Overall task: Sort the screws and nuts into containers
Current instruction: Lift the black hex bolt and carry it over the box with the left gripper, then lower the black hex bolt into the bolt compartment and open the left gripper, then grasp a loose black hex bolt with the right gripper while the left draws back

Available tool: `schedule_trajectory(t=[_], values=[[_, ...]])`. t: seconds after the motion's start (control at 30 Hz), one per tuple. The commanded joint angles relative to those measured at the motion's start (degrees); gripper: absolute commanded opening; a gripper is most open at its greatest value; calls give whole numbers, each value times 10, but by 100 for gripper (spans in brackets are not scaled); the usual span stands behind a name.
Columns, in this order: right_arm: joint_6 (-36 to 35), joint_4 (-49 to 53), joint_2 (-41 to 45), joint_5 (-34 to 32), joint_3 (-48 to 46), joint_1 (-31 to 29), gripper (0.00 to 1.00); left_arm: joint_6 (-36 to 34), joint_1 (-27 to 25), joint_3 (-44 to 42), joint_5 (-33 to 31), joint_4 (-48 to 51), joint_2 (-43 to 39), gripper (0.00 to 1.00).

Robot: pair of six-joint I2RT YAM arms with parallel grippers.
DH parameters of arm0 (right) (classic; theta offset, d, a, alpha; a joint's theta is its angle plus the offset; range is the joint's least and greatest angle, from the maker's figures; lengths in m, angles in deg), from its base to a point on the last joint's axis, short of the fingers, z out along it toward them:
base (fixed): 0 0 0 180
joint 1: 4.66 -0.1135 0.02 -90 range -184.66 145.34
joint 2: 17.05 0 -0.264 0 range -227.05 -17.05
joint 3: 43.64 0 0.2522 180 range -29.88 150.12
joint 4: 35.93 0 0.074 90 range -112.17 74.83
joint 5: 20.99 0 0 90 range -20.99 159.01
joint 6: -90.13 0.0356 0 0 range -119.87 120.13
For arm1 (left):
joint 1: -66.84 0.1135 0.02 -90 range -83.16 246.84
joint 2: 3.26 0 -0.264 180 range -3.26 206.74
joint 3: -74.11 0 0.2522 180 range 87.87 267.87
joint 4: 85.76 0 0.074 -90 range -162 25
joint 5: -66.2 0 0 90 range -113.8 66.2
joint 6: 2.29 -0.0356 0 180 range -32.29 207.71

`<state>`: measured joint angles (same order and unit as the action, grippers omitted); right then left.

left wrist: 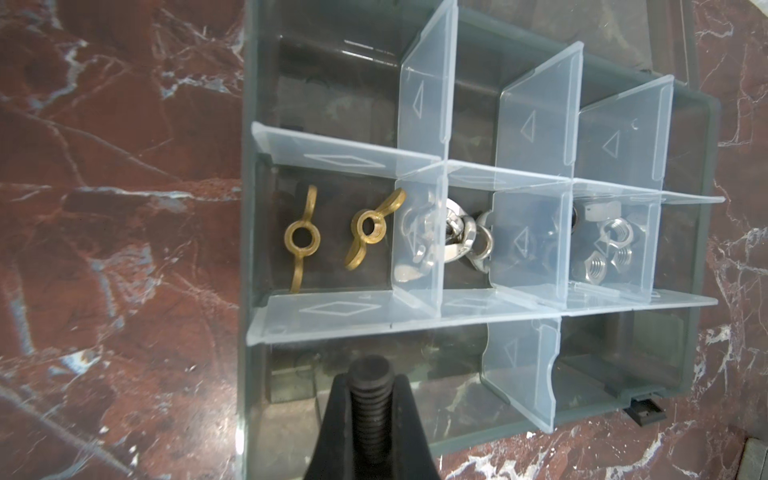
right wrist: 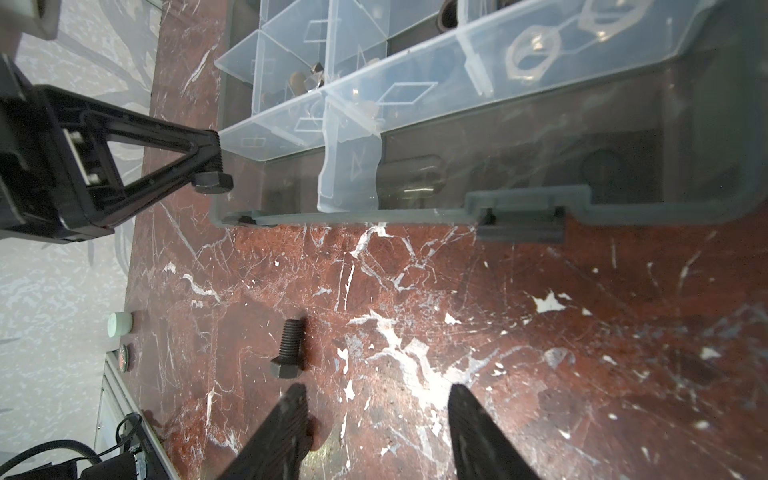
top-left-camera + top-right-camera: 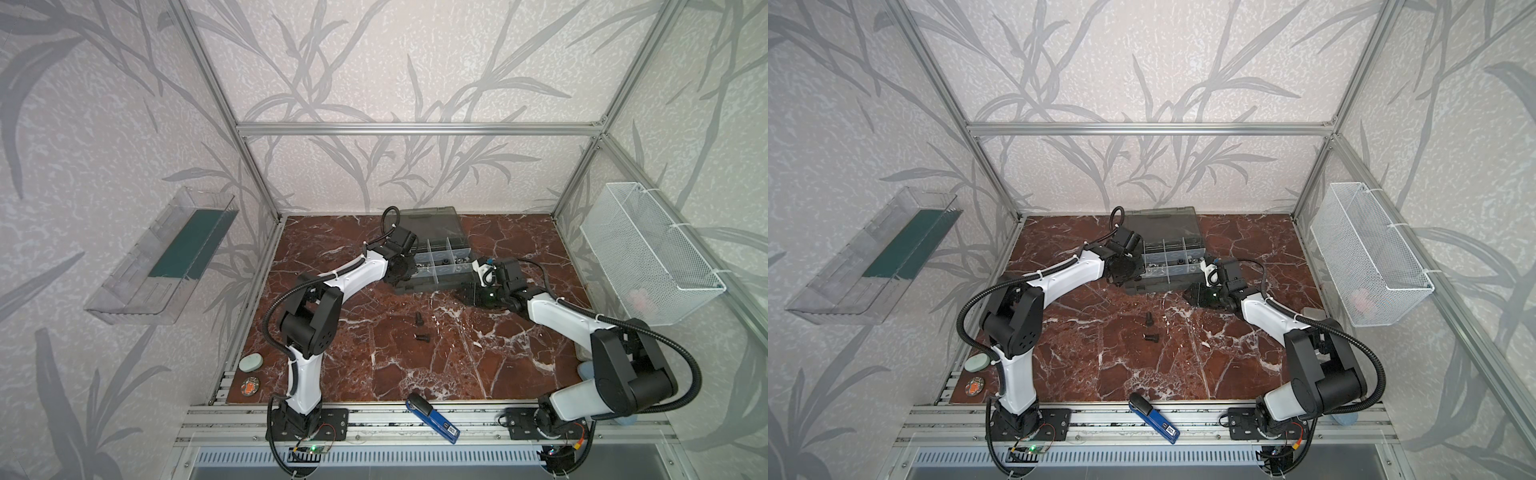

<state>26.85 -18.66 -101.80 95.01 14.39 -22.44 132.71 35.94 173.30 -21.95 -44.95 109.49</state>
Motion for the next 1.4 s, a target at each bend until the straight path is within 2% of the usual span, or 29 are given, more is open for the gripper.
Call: schedule_trajectory(t=[0.0,0.17,0.2,0.27,0.37,0.43,0.53,0.7,0.8,0.87,0.97,1.07,1.2,1.37], values=[[3,15,18,-5,-5,2,56,-1,3,22,-6,-17,14,0],[2,15,19,-5,-5,2,56,4,5,18,0,-25,21,0],[2,16,19,-4,-5,2,56,5,5,16,-1,-28,20,5],[2,17,19,-3,-6,2,56,4,5,16,-4,-28,17,6],[1,16,19,0,-6,2,56,4,7,17,-5,-25,16,24],[-1,16,19,7,-6,2,56,3,8,18,-1,-22,12,27],[-5,20,21,13,-5,-1,56,2,8,9,-3,-22,-3,40],[-30,41,27,7,6,-28,57,0,15,-9,7,-20,-39,44],[-55,87,21,-36,34,-75,57,-3,19,-32,21,-18,-84,50],[-61,118,13,-75,55,-110,57,-5,20,-55,20,-15,-120,59],[-46,142,2,-129,78,-161,58,-12,22,-101,26,-17,-178,68],[-16,146,-16,-153,95,-196,59,-24,22,-172,43,-55,-239,74],[16,145,-51,-185,116,-234,62,4,26,-294,41,-122,-324,81],[38,153,-105,-206,149,-265,65,0,34,-384,34,-141,-407,88]])
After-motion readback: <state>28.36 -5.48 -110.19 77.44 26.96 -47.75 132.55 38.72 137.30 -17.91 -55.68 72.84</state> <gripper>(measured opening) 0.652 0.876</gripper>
